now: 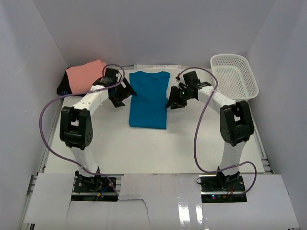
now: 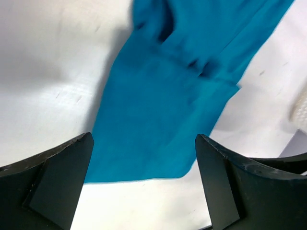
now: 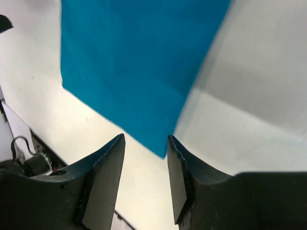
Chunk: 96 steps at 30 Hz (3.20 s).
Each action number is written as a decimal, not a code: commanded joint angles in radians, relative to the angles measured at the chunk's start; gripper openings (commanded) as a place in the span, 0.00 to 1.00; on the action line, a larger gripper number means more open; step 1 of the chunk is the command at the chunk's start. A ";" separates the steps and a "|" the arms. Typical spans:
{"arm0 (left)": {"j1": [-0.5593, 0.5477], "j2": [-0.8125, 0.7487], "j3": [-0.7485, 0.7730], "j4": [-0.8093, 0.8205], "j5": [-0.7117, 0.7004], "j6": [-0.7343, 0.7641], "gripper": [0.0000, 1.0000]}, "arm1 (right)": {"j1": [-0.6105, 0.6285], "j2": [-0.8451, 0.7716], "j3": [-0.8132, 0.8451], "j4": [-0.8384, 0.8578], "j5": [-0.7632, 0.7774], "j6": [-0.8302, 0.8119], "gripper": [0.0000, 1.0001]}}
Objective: Fold and stack the t-shirts
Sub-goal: Fold the folded rectangular tshirt in 1/3 of the way, then grab one side of the 2/3 rectangular tshirt with both arms
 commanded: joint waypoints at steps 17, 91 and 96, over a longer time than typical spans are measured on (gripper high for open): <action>0.001 -0.467 -0.823 0.362 0.087 -0.167 0.98 | 0.097 -0.228 -0.773 0.794 -0.140 0.505 0.54; 0.000 -0.266 -0.886 0.554 0.062 -0.258 0.61 | 0.118 -0.171 -0.767 0.764 0.160 0.544 0.08; 0.000 -0.261 -0.885 0.556 0.067 -0.257 0.49 | 0.118 -0.175 -0.769 0.764 0.160 0.544 0.08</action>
